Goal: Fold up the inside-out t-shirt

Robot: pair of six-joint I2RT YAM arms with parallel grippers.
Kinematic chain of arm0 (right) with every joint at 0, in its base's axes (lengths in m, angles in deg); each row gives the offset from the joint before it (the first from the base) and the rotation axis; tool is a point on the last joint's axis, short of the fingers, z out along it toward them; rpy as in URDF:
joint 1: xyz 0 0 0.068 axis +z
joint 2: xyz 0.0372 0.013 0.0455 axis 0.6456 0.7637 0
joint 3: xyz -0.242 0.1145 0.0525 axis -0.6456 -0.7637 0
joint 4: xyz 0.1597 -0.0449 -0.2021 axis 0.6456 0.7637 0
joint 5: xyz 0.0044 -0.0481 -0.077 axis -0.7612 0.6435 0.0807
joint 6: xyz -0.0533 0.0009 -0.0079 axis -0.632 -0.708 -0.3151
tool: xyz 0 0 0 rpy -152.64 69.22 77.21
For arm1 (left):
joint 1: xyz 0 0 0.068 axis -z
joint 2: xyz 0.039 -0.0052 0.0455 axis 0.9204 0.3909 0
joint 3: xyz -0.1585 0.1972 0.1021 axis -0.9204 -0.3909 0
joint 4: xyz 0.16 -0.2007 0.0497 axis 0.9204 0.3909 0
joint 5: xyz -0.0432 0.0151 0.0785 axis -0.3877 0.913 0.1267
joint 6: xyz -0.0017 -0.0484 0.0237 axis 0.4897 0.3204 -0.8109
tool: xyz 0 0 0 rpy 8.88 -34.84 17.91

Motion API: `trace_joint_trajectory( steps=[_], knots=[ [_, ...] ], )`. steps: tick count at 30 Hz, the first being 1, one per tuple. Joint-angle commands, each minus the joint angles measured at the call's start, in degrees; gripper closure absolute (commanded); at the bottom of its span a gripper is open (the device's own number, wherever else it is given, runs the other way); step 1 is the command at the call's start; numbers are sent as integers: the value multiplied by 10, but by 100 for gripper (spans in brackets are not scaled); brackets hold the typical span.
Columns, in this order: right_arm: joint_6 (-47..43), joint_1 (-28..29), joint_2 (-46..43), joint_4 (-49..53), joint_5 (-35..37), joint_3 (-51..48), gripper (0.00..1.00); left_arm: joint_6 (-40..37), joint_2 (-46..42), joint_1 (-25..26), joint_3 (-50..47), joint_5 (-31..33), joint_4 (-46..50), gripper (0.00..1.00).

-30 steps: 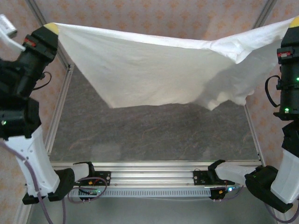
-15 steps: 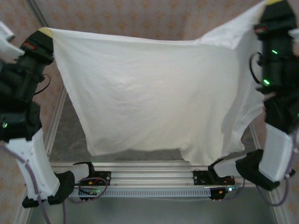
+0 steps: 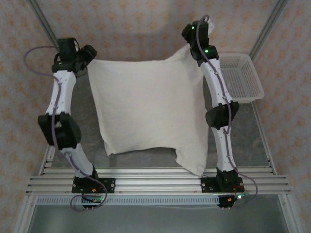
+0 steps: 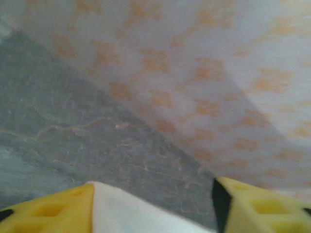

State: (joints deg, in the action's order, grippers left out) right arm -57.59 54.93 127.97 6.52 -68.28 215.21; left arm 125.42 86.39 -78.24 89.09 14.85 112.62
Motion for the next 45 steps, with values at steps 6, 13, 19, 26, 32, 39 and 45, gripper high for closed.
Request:
trace_joint_trajectory(
  steps=[6,13,19,26,32,39,45],
  knots=[
    [-6,-28,-105,214,-51,17,24,-17,16,2,101,-52,37,17],
    [-53,-28,-322,215,-53,-386,20,4,-169,109,-167,-27,15,31],
    [29,-29,-526,28,-60,-829,85,43,-269,269,-420,70,-51,100],
    [73,-34,-569,-47,-64,-1060,100,85,-222,296,-543,164,-98,100],
    [121,-34,-537,-121,-115,-1139,100,102,-85,257,-512,174,-130,100],
    [189,11,-530,-161,-166,-1196,100,108,33,176,-485,146,-190,100],
    [267,122,-517,-206,-171,-1204,100,83,33,145,-465,94,-225,100]
  ],
)
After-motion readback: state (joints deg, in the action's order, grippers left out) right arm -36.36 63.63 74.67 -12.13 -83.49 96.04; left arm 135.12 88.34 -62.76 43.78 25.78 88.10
